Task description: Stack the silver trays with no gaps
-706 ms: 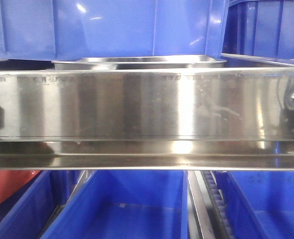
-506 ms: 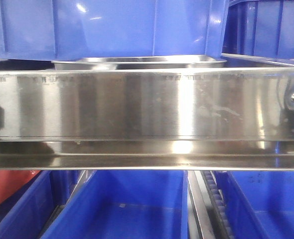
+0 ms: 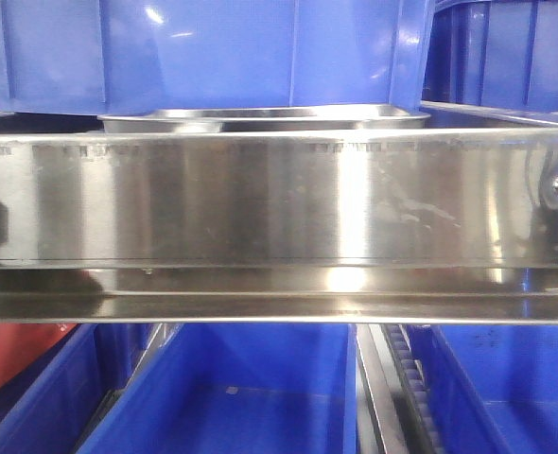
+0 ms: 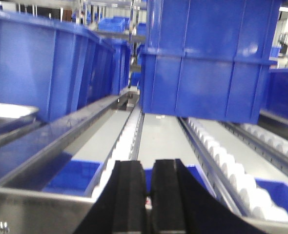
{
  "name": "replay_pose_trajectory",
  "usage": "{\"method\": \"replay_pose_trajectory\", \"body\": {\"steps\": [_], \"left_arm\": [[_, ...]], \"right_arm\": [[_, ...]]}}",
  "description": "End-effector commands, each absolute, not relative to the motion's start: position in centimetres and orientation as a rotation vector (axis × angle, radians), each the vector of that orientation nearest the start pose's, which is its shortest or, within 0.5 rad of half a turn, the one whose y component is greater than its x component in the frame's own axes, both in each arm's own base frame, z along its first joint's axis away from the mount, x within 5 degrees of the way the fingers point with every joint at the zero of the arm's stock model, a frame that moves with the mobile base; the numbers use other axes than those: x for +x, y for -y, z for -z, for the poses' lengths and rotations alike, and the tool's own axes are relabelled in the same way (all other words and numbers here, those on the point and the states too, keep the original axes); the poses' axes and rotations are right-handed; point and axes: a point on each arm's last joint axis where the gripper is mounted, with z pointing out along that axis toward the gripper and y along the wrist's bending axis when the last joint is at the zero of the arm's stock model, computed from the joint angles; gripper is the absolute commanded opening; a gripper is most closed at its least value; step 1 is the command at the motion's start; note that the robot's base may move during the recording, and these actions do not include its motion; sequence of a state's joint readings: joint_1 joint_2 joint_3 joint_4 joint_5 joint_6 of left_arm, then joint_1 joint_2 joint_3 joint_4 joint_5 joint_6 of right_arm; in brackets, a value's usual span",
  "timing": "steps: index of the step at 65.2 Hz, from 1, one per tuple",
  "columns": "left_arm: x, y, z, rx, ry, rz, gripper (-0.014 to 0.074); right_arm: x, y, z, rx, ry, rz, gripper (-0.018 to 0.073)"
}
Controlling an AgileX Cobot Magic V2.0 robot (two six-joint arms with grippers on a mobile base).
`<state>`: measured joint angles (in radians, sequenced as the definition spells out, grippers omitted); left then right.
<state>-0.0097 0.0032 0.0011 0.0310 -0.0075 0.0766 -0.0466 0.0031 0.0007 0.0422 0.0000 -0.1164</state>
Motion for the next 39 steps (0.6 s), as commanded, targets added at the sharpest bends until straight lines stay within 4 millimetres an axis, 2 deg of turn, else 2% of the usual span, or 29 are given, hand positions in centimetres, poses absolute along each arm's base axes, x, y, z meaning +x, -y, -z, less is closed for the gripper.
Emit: {"method": "replay_pose_trajectory", "body": {"steps": [1,8,15,20,27,39], "left_arm": [[5.6,0.0,-21.8,0.077,-1.427,-0.077,0.0015],[5.4,0.1,-22.6,0.074,-1.337,-0.077,0.0015],[5.3,0.1,-23.1,0.073,-1.286,-0.077,0.0015],[5.0,0.1,-24.4,0.071,-1.249,-0.078,0.0015],[4.3,0.1,-26.7,0.068,-1.186,-0.079,0.0015],[3.3,0.0,-30.4,0.066,-1.202,-0.084,0.0015]], "right_arm": [[5.6,0.3,-21.7,-0.023,-1.439,0.105,-0.0004],[5.4,0.3,-22.4,-0.02,-1.359,0.11,-0.0004],[5.0,0.3,-23.8,-0.013,-1.204,0.118,-0.0004],[4.7,0.3,-24.6,-0.009,-1.122,0.122,-0.0004],[3.7,0.3,-28.0,-0.009,-1.051,0.122,-0.0004],[1.7,0.1,-32.8,-0.017,-1.096,0.114,-0.0004]]}}
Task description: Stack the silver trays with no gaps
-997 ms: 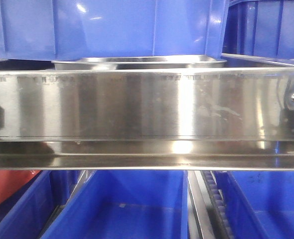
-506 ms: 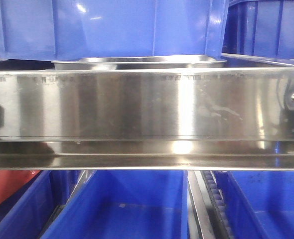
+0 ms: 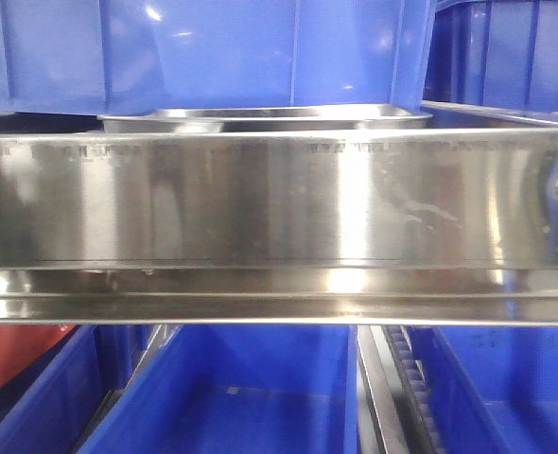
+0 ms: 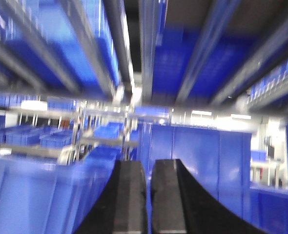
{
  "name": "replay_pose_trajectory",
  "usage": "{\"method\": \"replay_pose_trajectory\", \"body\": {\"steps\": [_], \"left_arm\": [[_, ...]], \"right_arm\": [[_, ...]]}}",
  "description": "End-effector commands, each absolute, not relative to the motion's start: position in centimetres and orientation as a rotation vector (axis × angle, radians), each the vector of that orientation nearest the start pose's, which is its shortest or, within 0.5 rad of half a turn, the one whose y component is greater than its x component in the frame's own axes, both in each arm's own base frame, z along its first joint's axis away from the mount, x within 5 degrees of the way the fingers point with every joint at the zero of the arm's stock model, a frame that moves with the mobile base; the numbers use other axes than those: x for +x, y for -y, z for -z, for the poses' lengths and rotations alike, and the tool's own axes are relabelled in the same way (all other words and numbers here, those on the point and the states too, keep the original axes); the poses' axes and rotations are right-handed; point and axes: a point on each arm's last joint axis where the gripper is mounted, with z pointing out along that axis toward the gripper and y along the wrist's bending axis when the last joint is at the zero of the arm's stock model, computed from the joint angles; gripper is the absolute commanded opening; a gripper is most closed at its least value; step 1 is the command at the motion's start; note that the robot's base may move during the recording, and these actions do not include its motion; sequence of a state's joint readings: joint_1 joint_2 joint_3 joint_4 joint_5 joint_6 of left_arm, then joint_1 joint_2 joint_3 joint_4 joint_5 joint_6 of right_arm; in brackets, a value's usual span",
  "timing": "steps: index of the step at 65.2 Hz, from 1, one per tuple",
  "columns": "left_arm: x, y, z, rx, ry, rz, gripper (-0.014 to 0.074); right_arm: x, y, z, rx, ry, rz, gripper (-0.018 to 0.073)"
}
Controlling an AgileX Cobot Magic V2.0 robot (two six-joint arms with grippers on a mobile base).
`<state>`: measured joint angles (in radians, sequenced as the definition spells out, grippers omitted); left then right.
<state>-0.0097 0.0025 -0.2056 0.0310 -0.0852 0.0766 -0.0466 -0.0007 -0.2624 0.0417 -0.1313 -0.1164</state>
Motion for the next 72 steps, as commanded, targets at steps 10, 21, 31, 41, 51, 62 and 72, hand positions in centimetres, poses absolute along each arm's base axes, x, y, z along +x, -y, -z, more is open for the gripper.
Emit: {"method": "replay_pose_trajectory", "body": {"steps": [10,21,31,41,51,62,72], "left_arm": [[3.8,0.0,-32.8,0.068,-1.314,-0.084,0.0015],[6.2,0.0,-35.3,0.073,-1.478,-0.083,0.0015],[9.7,-0.1,-36.1,0.081,-1.721,-0.08,0.0015],[13.1,-0.1,-36.2,0.09,-1.91,-0.079,0.0015],[15.7,0.0,-35.8,0.092,-1.936,-0.075,0.0015],[17.8,0.0,-34.8,0.096,-1.968,-0.073,0.0015],[19.2,0.2,-34.2,0.053,-1.969,-0.012,0.0015]], "right_arm": [[1.6,0.0,-35.9,-0.026,-1.217,0.107,-0.0004],[4.3,0.1,-37.6,-0.037,-1.465,0.096,-0.0004],[7.6,0.1,-38.5,-0.043,-1.708,0.07,-0.0004],[10.7,0.0,-38.6,-0.041,-1.955,0.005,-0.0004],[13.4,0.0,-37.8,-0.041,-2.096,-0.014,-0.0004],[15.4,0.1,-37.2,-0.033,-2.114,-0.019,-0.0004],[17.2,0.1,-36.6,-0.017,-2.115,-0.037,-0.0004]]}}
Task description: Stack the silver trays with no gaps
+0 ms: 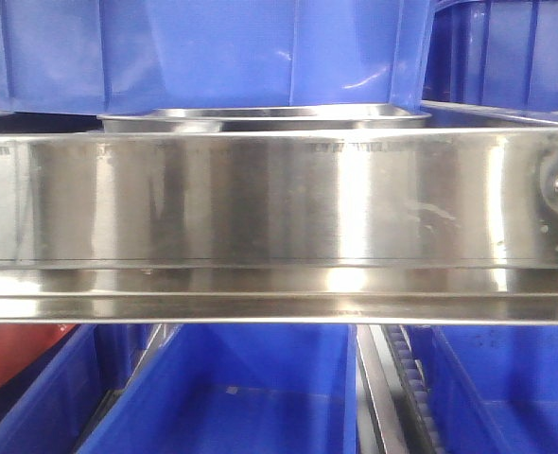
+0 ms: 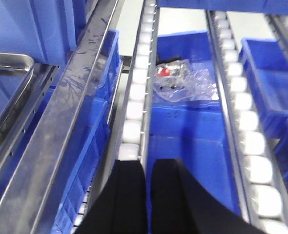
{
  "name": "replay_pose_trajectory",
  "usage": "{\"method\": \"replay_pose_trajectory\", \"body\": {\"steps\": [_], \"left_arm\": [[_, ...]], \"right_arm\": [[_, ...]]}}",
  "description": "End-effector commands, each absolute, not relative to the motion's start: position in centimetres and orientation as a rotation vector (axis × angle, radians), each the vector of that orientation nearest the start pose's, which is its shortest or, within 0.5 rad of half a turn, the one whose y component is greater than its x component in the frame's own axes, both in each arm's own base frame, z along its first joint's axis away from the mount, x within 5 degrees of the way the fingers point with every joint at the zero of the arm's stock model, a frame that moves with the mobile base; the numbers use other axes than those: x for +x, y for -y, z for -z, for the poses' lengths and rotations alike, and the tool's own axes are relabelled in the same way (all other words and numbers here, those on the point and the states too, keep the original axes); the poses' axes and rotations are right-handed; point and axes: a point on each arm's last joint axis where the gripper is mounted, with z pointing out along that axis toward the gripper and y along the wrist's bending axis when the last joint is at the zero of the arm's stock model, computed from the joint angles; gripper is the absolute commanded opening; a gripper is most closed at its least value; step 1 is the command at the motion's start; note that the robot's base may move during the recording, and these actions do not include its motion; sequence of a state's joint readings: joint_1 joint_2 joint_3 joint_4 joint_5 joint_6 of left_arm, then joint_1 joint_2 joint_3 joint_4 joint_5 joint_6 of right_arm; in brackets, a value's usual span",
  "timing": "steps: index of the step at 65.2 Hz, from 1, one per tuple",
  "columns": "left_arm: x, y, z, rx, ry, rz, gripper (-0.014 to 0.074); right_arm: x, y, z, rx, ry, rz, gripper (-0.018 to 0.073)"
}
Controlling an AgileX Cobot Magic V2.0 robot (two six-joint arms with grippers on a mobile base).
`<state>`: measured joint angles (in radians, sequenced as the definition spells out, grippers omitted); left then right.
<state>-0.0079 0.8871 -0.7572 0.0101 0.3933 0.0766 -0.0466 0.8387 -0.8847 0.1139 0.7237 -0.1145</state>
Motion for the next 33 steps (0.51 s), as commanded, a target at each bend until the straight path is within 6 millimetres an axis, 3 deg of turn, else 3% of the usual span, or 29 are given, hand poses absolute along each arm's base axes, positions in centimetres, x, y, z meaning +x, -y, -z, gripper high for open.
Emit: {"method": "replay_pose_trajectory", "body": {"steps": [1,12,19,33], "left_arm": [[19.4,0.2,-34.2,0.046,-1.968,-0.004,0.0015],[21.1,0.3,-33.0,0.022,-2.015,0.026,0.0015],[21.4,0.8,-33.3,0.01,-2.033,0.07,0.0006],[22.2,3.4,-34.4,0.102,-2.077,0.16,-0.0018]], "right_arm": [[17.4,0.1,-36.5,-0.016,-2.115,-0.037,-0.0004],[19.6,0.2,-34.7,-0.001,-2.232,-0.052,0.0],[20.5,0.2,-33.9,0.064,-2.271,-0.087,0.0],[21.5,-1.9,-32.8,0.07,-2.326,-0.162,0.0006]]}}
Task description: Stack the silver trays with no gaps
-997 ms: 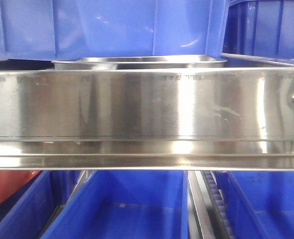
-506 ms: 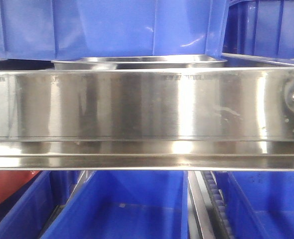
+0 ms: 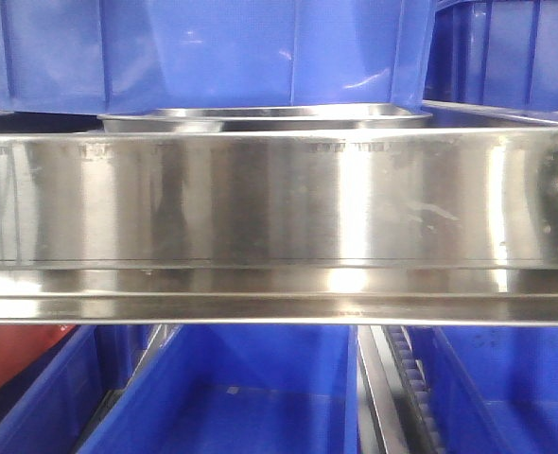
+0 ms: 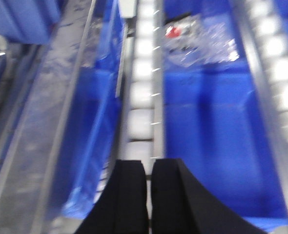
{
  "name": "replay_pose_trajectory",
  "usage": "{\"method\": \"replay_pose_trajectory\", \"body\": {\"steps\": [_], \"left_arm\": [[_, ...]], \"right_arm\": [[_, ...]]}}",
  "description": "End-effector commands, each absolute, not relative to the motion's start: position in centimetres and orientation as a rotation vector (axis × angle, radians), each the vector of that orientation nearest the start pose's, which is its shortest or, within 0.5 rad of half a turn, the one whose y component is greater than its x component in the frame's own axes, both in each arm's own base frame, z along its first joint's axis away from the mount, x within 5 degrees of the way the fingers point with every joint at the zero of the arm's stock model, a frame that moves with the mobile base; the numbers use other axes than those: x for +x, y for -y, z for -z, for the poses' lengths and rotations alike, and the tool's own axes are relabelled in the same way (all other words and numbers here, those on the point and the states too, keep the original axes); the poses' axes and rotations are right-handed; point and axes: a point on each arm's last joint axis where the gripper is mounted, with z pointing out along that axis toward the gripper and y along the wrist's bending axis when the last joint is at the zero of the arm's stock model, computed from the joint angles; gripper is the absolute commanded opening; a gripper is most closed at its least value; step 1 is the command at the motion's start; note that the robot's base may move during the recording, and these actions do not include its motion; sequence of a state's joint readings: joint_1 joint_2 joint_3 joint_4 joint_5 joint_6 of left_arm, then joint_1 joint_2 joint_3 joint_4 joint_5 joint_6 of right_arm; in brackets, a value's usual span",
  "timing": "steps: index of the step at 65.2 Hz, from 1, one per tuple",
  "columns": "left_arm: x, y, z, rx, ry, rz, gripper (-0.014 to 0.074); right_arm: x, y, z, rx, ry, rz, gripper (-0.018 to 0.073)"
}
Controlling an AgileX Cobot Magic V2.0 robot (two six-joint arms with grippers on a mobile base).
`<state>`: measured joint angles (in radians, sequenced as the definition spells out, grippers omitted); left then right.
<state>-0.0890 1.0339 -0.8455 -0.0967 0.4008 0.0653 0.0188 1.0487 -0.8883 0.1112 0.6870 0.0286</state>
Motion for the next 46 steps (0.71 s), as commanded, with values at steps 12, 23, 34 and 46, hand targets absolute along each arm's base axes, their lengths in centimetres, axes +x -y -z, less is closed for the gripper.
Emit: {"method": "replay_pose_trajectory", "body": {"steps": [12,23,34,46], "left_arm": [[24.2,5.6,-35.6,0.085,-2.13,0.162,-0.0018],[25.8,7.4,-36.4,-0.02,-2.217,0.094,-0.0018],[26.7,9.5,-37.3,-0.075,-2.314,0.056,-0.0018],[28.3,11.9,-37.8,-0.038,-2.329,0.092,-0.0018]], "right_arm": [[22.5,-4.9,-32.7,0.049,-2.389,-0.109,0.0006],[24.1,-8.0,-34.1,0.05,-2.456,-0.079,0.0006],[26.4,-10.0,-36.0,0.068,-2.505,-0.067,0.0006],[29.3,-11.6,-38.0,0.098,-2.527,-0.055,0.0006]]}}
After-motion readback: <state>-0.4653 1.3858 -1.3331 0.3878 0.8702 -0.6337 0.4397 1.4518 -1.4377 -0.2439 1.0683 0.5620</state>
